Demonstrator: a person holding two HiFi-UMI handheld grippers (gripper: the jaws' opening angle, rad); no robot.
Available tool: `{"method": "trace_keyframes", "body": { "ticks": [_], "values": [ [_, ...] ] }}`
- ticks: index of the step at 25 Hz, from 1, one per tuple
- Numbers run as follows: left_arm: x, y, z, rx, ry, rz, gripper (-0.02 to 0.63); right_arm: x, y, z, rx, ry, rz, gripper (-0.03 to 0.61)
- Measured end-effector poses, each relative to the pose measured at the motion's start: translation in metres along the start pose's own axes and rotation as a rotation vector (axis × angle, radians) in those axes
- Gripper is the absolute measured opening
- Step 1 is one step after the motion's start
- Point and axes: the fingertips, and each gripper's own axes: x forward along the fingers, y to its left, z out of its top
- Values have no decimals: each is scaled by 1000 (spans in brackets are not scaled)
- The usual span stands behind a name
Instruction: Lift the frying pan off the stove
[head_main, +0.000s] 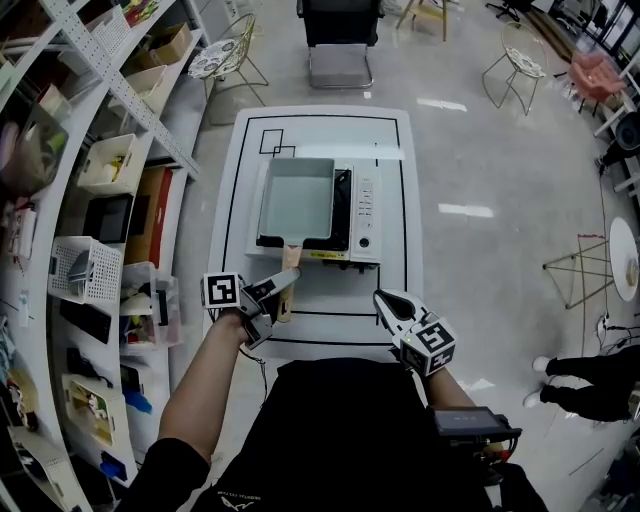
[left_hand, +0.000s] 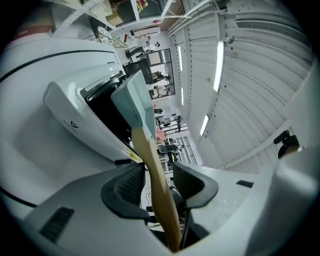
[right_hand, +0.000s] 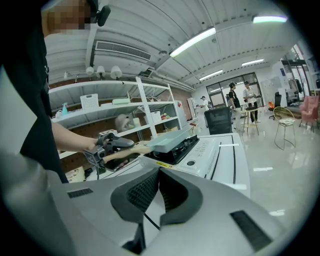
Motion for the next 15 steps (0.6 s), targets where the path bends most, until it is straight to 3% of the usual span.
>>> {"method": "trace_keyframes", "body": {
  "ticks": [6,15],
  "values": [
    [-1,6,-2,-34,9,5,127,-3,-2,-6,15,-1,2,26],
    [-3,7,-2,-112,-24,10,103,-9,-5,-7,25,-2,6,26]
  ]
}}
